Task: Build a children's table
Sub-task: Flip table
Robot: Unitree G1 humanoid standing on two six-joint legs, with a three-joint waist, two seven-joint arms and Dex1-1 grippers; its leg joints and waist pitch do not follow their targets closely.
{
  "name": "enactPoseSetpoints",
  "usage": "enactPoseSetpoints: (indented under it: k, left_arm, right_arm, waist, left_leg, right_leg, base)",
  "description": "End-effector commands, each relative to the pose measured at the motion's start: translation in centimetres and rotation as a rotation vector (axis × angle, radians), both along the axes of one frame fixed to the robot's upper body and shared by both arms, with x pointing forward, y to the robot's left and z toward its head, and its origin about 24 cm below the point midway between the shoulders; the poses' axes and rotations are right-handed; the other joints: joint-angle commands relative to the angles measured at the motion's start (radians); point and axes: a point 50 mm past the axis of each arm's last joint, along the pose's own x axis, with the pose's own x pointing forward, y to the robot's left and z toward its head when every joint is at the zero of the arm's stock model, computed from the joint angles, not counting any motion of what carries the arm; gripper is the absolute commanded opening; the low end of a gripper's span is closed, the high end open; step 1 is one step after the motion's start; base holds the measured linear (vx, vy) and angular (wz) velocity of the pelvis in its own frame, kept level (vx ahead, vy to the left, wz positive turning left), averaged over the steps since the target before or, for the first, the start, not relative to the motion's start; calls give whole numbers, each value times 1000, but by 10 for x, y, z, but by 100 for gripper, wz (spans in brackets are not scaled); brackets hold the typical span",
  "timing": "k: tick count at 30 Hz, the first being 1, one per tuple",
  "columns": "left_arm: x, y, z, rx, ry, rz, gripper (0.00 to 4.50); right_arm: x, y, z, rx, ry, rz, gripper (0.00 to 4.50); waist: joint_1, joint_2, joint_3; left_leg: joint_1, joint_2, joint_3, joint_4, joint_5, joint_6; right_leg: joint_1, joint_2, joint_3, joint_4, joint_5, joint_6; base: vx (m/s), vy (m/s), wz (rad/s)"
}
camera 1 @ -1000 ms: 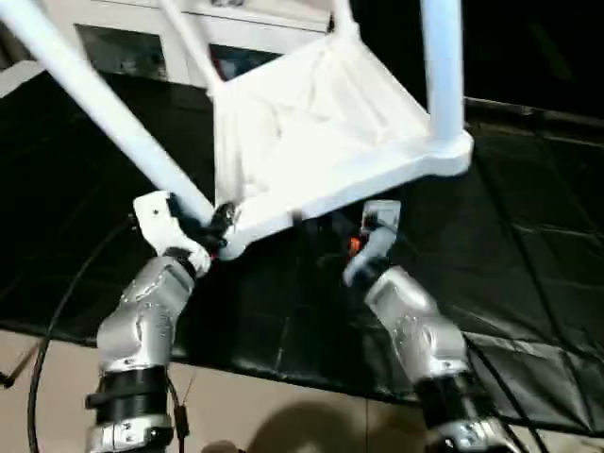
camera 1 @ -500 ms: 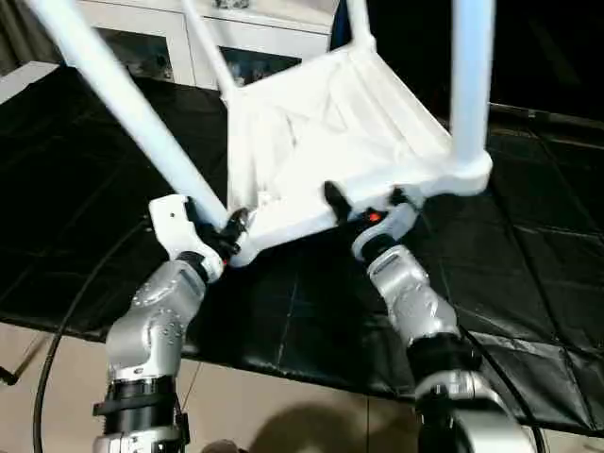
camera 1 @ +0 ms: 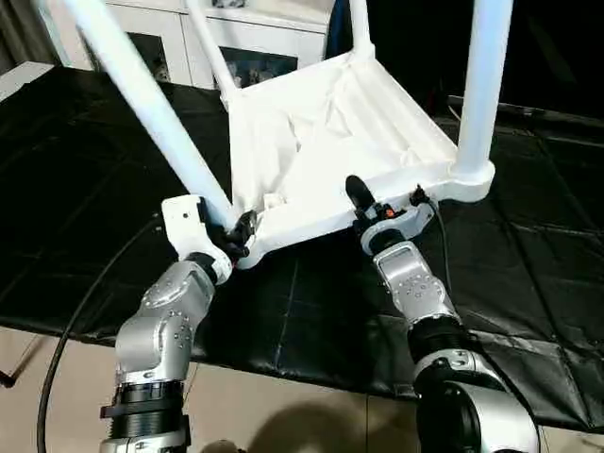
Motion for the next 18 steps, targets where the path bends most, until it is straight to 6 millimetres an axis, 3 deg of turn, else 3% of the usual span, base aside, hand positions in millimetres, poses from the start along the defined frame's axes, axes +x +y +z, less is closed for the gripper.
enactPoseSetpoints:
  k: [1,9,16,17,18]
  left_arm:
    - [-2,-18,4,-97,-10,-85,224]
    - [-1,-19,4,-70,-15,-90,224]
    - [1,-18,8,-65,-41,-102,224]
    - [1,-18,9,-64,-45,-108,294]
    - [1,-17,9,-65,-46,-110,294]
  right_arm:
    - [5,26,17,61,-31,32,292]
    - [7,22,19,110,-36,3,219]
    - [9,20,21,121,-48,-3,207]
    - [9,20,21,121,-50,-5,207]
    - [9,20,22,120,-50,-5,207]
  waist:
    - [0,10,-68]
    - [-2,11,-69]
    - [-2,13,-69]
    - [-2,13,-69]
    - [-2,13,-70]
  left_leg:
    - [12,54,-16,-66,-107,20]
    - [12,54,-16,-65,-103,25]
    - [11,55,-16,-65,-105,22]
    - [11,54,-16,-64,-105,23]
    - [11,54,-16,-65,-102,23]
  right_leg:
    - [50,-99,66,-69,-24,-164]
    - [50,-98,66,-66,2,-174]
    - [51,-99,65,-67,-8,-178]
    - [50,-99,65,-68,-8,-178]
    - [51,-99,65,-67,-4,-178]
  base:
    - [0,0,0]
    - [0,0,0]
    - [0,0,0]
    - [0,0,0]
    - [0,0,0]
